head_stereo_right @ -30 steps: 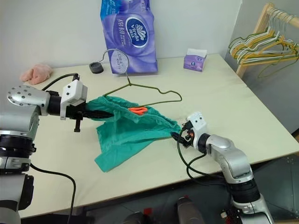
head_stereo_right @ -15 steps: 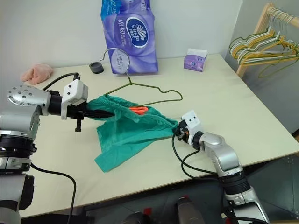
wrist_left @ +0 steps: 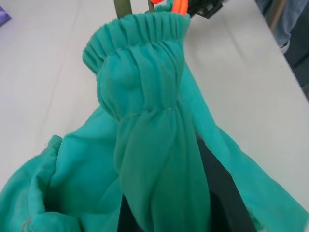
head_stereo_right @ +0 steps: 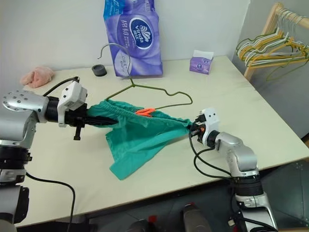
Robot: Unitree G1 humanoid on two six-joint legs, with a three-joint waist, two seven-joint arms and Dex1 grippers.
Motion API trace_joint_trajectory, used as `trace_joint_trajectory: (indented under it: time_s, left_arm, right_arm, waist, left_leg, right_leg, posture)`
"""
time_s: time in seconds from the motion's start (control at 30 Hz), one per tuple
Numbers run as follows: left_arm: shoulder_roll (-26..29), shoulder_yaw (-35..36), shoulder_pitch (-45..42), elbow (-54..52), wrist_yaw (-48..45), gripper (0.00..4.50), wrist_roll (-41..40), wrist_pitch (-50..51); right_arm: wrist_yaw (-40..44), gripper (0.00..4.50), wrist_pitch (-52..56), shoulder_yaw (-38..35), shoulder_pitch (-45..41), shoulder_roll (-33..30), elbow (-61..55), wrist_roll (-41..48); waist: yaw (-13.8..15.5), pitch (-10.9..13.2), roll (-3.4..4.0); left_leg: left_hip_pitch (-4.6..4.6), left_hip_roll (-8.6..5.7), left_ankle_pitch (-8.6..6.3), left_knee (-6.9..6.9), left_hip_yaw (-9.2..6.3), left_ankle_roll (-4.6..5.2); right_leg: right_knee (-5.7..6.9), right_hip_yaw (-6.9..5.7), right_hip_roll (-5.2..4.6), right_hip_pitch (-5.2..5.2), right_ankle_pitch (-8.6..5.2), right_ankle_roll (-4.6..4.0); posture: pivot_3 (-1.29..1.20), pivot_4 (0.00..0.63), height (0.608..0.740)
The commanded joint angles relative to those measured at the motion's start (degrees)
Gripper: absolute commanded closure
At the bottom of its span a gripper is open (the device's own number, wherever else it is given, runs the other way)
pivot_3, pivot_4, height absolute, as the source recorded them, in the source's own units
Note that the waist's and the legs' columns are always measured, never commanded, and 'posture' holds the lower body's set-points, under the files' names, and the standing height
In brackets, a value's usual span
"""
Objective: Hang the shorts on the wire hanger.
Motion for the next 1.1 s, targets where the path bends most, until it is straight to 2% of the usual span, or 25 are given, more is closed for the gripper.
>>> trace_joint_trajectory:
  time_s: [0.03,0.2,0.6,0.87,1.1]
  left_arm:
    - [4.68,3.28,2.25,-4.32,-2.93,4.50,-2.37,0.85]
    - [7.45,2.38,3.86,-2.47,-3.90,4.50,-1.24,-3.04]
    - [7.26,-0.87,1.34,7.13,-3.78,4.50,5.42,-15.87]
    - [7.68,-3.64,-0.35,12.26,-2.09,4.50,11.64,-23.64]
    - [3.68,-5.49,-1.78,11.21,2.57,4.50,14.24,-24.98]
  right_arm:
    - [0.15,4.47,2.83,-3.81,-0.83,-2.18,-1.94,2.72]
    - [0.16,4.47,5.29,-4.71,-0.96,-4.12,-2.51,5.05]
    - [-0.11,4.47,7.68,-4.26,-0.28,-5.71,-6.42,7.64]
    - [2.30,4.47,8.54,-2.29,0.41,-10.21,-10.57,8.46]
    - [2.81,4.47,9.33,3.80,-4.36,-10.95,-14.23,7.59]
  waist:
    - [-0.01,0.00,0.00]
    - [0.13,0.00,0.00]
    - [1.22,0.00,0.00]
    - [1.22,0.00,0.00]
    - [1.20,0.00,0.00]
  left_leg:
    - [0.00,0.00,0.00,-0.01,0.00,0.00]
    - [0.00,0.01,0.00,-0.02,0.01,0.00]
    - [0.00,0.00,0.00,0.00,0.09,0.00]
    - [0.00,0.00,0.00,0.00,0.11,0.01]
    - [0.00,0.01,0.00,0.00,0.11,0.01]
  right_leg:
    - [0.00,0.00,0.00,0.00,0.00,0.00]
    - [-0.02,-0.01,0.01,0.00,0.00,0.00]
    - [-0.04,0.04,0.00,0.01,0.00,0.00]
    - [-0.04,0.03,0.00,0.01,0.00,0.00]
    - [-0.03,0.03,0.01,0.01,0.00,0.00]
  posture:
    - [-0.18,0.084,0.740]
    - [-0.18,0.085,0.740]
    - [-0.19,0.089,0.740]
    - [-0.20,0.089,0.740]
    - [-0.20,0.088,0.740]
